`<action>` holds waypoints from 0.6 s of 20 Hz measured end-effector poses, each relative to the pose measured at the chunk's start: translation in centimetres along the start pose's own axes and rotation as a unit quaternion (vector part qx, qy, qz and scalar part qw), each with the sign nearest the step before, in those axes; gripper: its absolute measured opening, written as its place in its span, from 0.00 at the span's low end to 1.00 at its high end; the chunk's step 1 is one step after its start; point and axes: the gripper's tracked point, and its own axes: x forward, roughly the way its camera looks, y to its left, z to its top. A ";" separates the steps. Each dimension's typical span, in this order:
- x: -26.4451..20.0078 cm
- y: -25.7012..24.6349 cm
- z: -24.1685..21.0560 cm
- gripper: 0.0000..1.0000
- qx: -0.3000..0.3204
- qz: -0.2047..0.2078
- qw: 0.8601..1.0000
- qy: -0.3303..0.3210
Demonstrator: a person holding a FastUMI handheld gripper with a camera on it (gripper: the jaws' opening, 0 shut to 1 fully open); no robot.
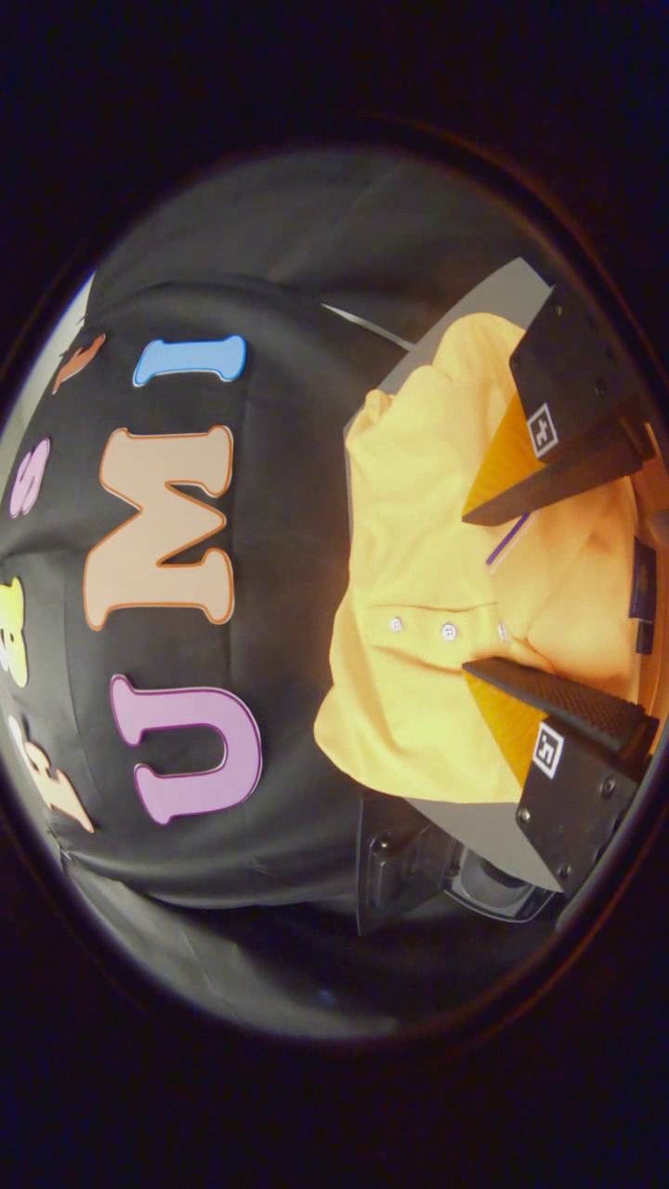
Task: Put the clothes into the washing machine and then close the washing machine lid.
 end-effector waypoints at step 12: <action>-3.9 3.7 5.1 0.04 0.029 0.017 0.997 -0.075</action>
